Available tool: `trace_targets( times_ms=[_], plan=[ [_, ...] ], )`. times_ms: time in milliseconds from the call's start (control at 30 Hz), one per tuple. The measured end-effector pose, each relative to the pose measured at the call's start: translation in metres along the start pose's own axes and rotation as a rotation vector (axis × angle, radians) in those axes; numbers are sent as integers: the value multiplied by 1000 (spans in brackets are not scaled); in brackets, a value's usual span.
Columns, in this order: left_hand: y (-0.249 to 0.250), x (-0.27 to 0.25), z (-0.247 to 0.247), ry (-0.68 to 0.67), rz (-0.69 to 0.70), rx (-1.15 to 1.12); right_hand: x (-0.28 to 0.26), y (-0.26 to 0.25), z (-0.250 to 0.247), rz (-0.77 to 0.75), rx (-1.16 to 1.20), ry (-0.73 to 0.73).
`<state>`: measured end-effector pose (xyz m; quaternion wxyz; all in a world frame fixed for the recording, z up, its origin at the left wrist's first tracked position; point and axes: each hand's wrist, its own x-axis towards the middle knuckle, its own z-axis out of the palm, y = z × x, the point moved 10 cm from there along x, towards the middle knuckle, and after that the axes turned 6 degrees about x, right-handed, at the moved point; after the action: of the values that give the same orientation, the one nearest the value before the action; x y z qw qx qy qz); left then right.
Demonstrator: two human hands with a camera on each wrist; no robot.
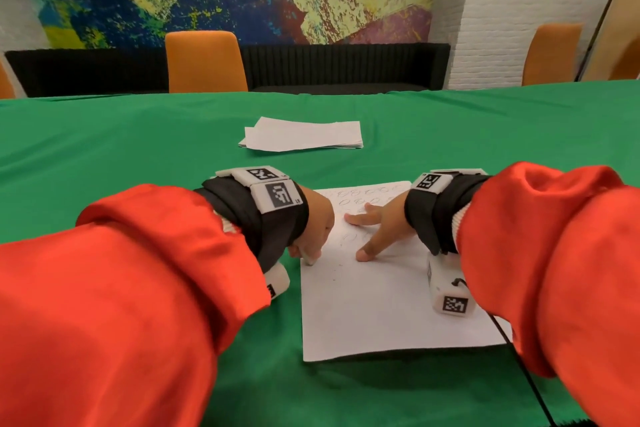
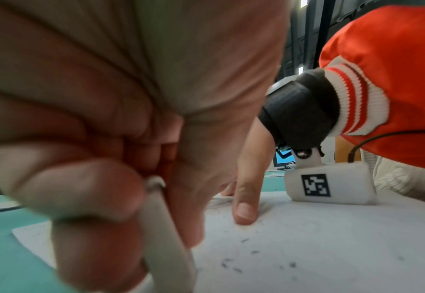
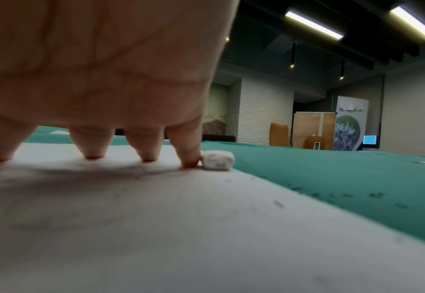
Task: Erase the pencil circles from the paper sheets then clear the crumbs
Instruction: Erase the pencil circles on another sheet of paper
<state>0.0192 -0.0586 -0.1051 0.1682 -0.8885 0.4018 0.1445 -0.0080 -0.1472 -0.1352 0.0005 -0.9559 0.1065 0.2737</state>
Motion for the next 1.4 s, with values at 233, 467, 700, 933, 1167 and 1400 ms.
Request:
trace_targets(
  times_ms=[233, 467, 700, 933, 1167, 1400],
  plan=[
    [-2, -4, -5, 64, -9, 19, -3, 0, 1, -1, 1, 2],
    [-5, -6, 3, 12, -9, -36, -3, -1, 2, -20, 18, -10],
    [1, -9, -1, 12, -6, 90, -1, 1, 2, -14, 21, -21],
    [0, -10, -5, 52, -49, 142, -3, 0, 2, -4, 25, -22],
    [6, -14, 4, -18, 11, 94, -5, -1, 2, -11, 9, -7],
    [5, -9, -12, 60, -29, 153, -5, -1, 2, -2, -5, 0]
  ],
)
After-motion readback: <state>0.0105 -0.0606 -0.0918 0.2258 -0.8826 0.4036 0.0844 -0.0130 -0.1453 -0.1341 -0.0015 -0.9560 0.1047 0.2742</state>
